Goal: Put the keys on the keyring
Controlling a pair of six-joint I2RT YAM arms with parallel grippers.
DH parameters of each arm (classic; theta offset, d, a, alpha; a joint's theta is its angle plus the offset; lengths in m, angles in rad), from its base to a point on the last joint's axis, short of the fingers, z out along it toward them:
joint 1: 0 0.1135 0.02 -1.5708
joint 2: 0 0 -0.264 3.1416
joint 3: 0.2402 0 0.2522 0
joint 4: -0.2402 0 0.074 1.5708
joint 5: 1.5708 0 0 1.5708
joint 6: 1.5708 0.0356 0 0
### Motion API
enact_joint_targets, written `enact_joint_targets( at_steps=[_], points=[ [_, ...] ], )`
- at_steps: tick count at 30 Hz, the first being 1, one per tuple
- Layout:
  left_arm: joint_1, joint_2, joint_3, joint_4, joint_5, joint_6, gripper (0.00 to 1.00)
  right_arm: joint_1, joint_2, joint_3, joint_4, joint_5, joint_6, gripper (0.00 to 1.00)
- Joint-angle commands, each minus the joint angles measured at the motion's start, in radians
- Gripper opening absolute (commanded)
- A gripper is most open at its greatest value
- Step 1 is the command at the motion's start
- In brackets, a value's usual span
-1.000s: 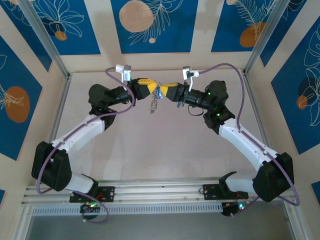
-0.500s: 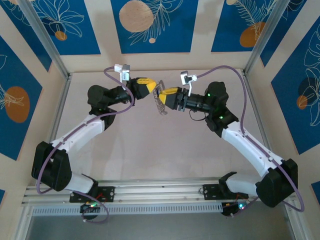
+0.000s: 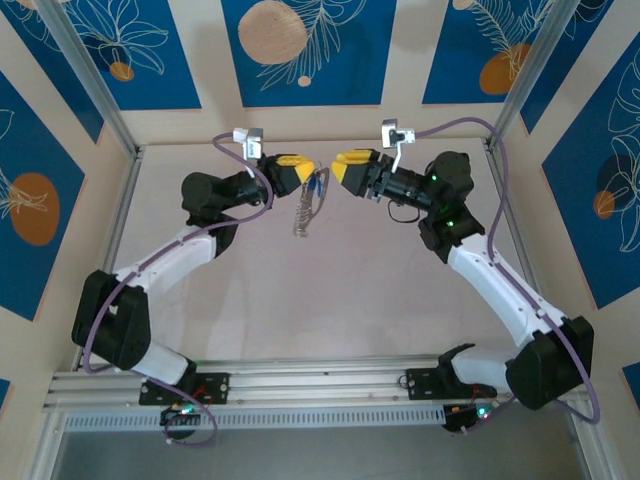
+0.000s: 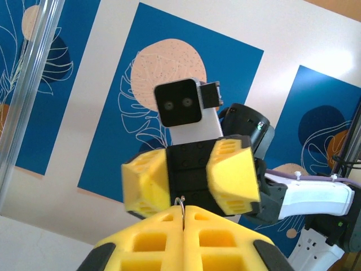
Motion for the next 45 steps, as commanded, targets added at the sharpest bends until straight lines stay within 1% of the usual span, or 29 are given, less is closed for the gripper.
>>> enact_joint_targets(
  at_steps=[1, 10, 20, 26, 29, 31, 33, 39, 45],
  points=[
    [0.010, 0.014, 0.008, 0.110, -0.032, -0.053, 0.00, 0.016, 0.028, 0.043, 0.089, -0.003, 0.027, 0.49],
    [0.010, 0.055, 0.020, 0.195, -0.057, -0.141, 0.00, 0.045, 0.090, 0.047, 0.175, 0.014, 0.057, 0.47],
    [0.010, 0.056, 0.019, 0.201, -0.074, -0.150, 0.00, 0.073, 0.112, 0.033, 0.198, 0.015, 0.065, 0.34],
    [0.010, 0.053, 0.018, 0.201, -0.074, -0.150, 0.00, 0.072, 0.108, 0.020, 0.208, 0.021, 0.071, 0.24],
    [0.010, 0.051, 0.015, 0.200, -0.078, -0.148, 0.00, 0.073, 0.108, 0.016, 0.212, 0.019, 0.074, 0.24],
    [0.010, 0.049, 0.014, 0.196, -0.085, -0.145, 0.00, 0.073, 0.105, 0.011, 0.214, 0.018, 0.077, 0.30],
    [0.010, 0.050, 0.014, 0.195, -0.086, -0.145, 0.00, 0.073, 0.102, 0.003, 0.217, 0.022, 0.080, 0.31],
    [0.011, 0.051, 0.016, 0.193, -0.085, -0.141, 0.00, 0.074, 0.098, -0.012, 0.222, 0.023, 0.085, 0.31],
    [0.013, 0.055, 0.021, 0.189, -0.086, -0.140, 0.00, 0.073, 0.103, -0.019, 0.226, 0.024, 0.088, 0.24]
  ],
)
